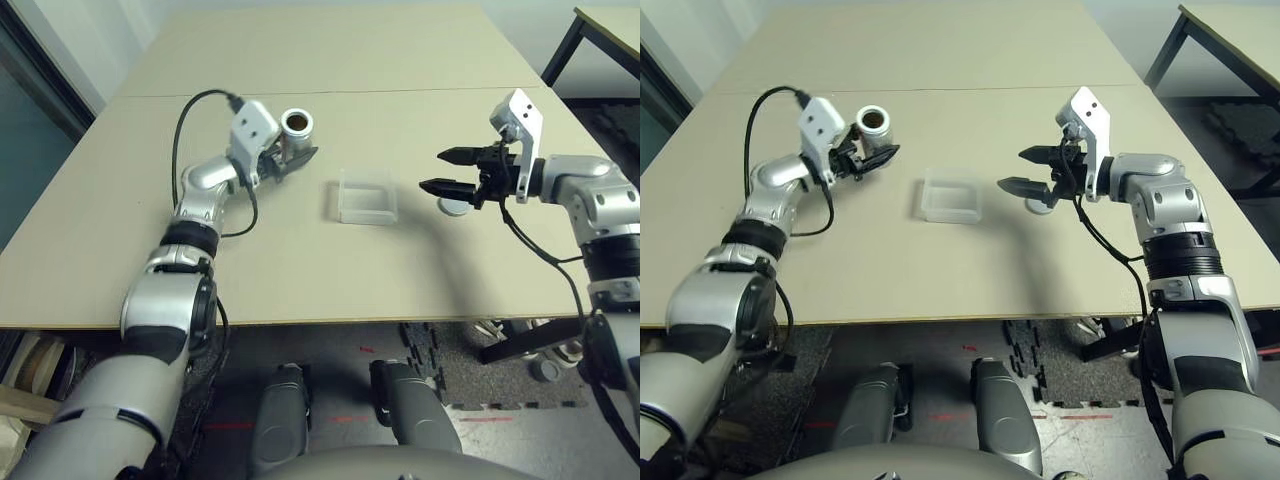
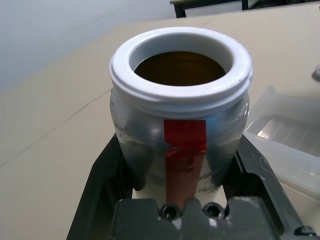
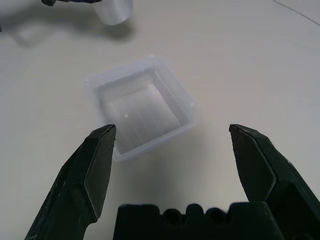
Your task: Pour the medicine from the bottle into the box.
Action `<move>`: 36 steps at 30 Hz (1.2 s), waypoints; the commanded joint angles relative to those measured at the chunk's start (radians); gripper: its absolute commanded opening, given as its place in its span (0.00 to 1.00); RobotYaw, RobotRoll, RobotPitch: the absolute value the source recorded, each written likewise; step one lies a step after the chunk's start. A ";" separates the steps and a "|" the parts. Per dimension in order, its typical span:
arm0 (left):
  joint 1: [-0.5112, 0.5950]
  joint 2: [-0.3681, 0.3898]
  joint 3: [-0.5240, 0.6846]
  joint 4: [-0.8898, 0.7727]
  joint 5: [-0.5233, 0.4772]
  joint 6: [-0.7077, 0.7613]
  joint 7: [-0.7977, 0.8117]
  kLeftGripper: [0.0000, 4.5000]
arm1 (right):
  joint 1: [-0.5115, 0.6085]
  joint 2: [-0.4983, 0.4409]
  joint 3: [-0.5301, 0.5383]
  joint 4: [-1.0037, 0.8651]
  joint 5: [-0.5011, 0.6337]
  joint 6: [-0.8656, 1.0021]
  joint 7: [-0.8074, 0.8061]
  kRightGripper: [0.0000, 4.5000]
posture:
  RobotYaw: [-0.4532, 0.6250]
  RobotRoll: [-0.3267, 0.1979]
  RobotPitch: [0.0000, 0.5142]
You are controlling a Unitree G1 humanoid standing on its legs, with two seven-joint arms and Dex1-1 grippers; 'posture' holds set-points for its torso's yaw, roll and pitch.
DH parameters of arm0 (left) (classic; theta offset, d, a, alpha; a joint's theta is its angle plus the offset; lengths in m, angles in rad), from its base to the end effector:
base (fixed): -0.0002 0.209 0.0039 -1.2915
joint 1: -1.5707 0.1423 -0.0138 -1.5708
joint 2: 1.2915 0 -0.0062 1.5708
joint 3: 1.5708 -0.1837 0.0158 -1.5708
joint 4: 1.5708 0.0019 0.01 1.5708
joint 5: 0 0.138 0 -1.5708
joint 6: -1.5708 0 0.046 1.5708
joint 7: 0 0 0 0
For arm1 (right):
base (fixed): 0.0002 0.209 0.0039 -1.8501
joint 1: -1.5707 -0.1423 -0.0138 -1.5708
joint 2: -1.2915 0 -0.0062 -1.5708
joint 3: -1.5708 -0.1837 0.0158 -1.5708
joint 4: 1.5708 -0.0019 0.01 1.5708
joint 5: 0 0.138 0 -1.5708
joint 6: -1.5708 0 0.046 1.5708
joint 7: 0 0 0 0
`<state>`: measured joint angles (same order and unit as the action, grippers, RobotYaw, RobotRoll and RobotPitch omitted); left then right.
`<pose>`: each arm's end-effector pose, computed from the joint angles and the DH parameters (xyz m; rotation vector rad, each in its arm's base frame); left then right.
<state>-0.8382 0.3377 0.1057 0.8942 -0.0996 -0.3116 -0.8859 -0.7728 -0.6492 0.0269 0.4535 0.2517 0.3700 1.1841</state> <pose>0.3409 0.2121 0.1387 0.2661 -0.1916 -0.7798 0.3196 -0.2591 0.1952 -0.2676 0.1997 1.0090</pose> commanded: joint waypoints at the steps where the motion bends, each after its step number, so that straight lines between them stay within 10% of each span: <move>1: 0.075 -0.014 0.007 -0.139 -0.060 0.078 0.002 0.56 | 0.009 -0.015 -0.008 0.004 0.007 -0.022 0.026 1.00 | 0.32 0.62 0.27; 13: 0.050 0.036 -0.106 -0.165 0.079 0.042 0.108 0.56 | 0.008 -0.024 -0.009 0.010 0.003 -0.021 0.033 1.00 | 0.32 0.62 0.28; 20: -0.389 0.068 -0.499 0.216 0.584 -0.251 0.316 0.56 | -0.008 -0.015 -0.002 0.040 -0.005 -0.033 0.032 1.00 | 0.32 0.62 0.27; 28: -0.720 -0.086 -1.110 0.433 1.227 -0.281 0.667 0.56 | 0.002 -0.003 -0.016 0.024 0.004 -0.032 0.008 1.00 | 0.29 0.62 0.24; 36: -0.773 -0.144 -1.174 0.480 1.282 -0.297 0.715 0.56 | 0.065 -0.017 -0.043 -0.033 0.024 -0.013 -0.021 1.00 | 0.27 0.62 0.22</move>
<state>-1.5803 0.2065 -1.0765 1.3583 1.1851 -0.5956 -0.1772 -0.7184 -0.6524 -0.0020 0.4450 0.2642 0.3532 1.1646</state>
